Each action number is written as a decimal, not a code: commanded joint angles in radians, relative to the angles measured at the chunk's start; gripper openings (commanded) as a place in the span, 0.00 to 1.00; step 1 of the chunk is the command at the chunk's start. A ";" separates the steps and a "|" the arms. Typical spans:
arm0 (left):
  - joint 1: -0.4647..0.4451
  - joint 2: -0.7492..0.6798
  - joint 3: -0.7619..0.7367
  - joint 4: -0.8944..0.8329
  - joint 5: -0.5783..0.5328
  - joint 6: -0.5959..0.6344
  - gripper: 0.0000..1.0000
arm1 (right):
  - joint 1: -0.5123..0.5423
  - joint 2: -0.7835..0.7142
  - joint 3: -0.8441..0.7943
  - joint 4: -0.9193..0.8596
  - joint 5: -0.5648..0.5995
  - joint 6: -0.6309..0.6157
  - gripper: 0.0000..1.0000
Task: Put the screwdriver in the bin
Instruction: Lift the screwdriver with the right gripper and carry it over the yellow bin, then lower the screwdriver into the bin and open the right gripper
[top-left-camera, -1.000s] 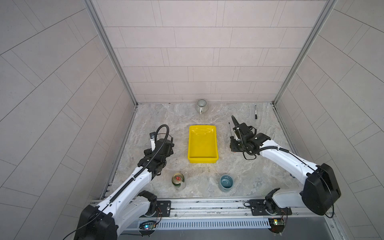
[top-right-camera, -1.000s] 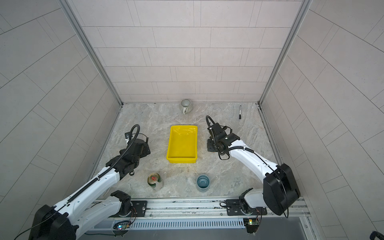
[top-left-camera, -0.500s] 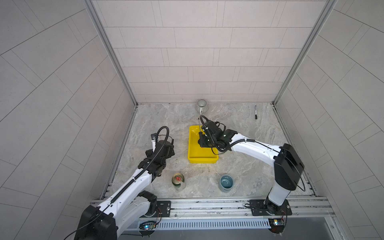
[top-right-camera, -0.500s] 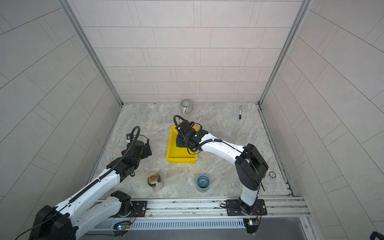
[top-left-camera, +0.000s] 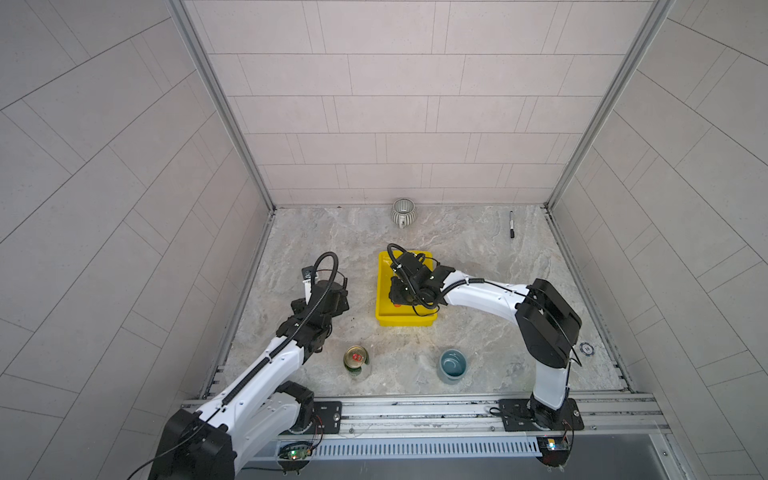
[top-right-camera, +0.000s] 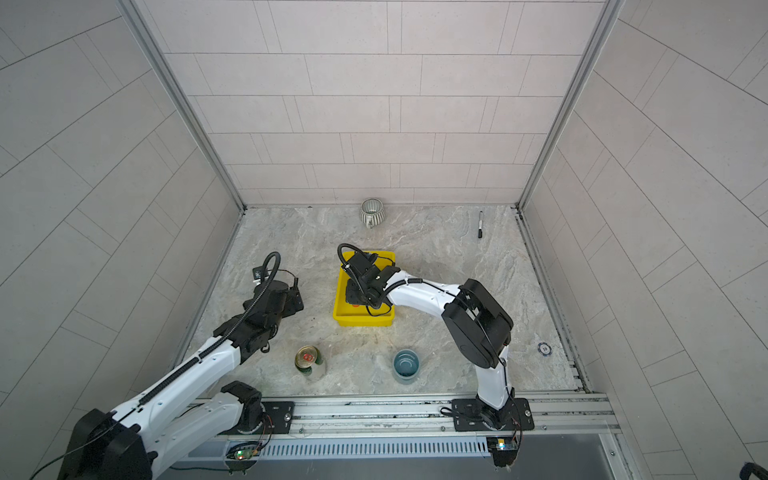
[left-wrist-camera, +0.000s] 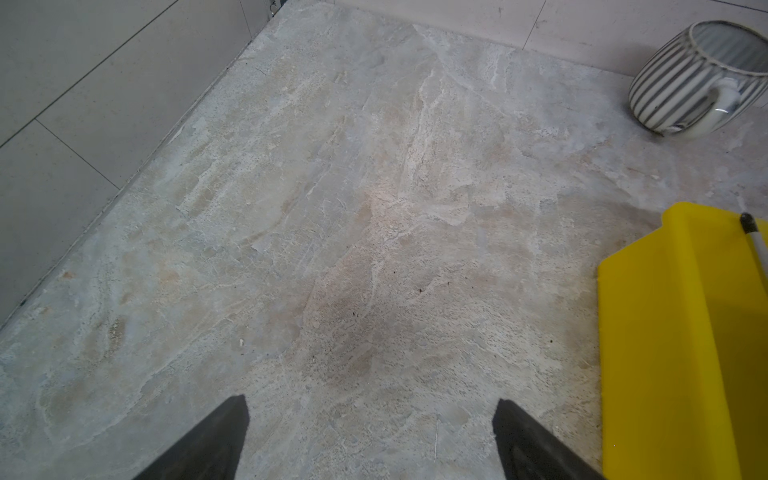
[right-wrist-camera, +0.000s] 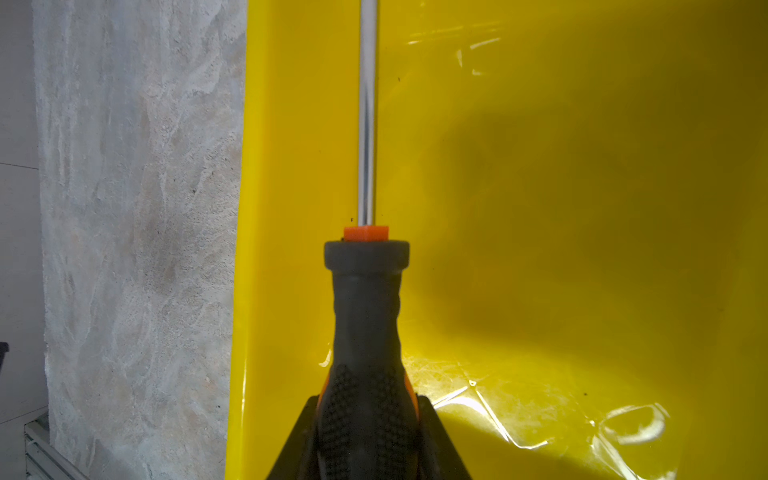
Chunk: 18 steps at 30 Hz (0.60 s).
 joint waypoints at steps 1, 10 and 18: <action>0.005 -0.011 -0.013 0.014 -0.023 0.002 0.98 | 0.024 -0.025 -0.025 0.026 0.029 0.030 0.06; 0.005 -0.009 -0.011 0.011 -0.025 0.001 0.98 | 0.044 -0.033 -0.039 0.029 0.051 0.024 0.07; 0.005 -0.012 -0.013 0.011 -0.024 0.001 0.98 | 0.041 0.018 0.003 0.033 0.057 0.026 0.12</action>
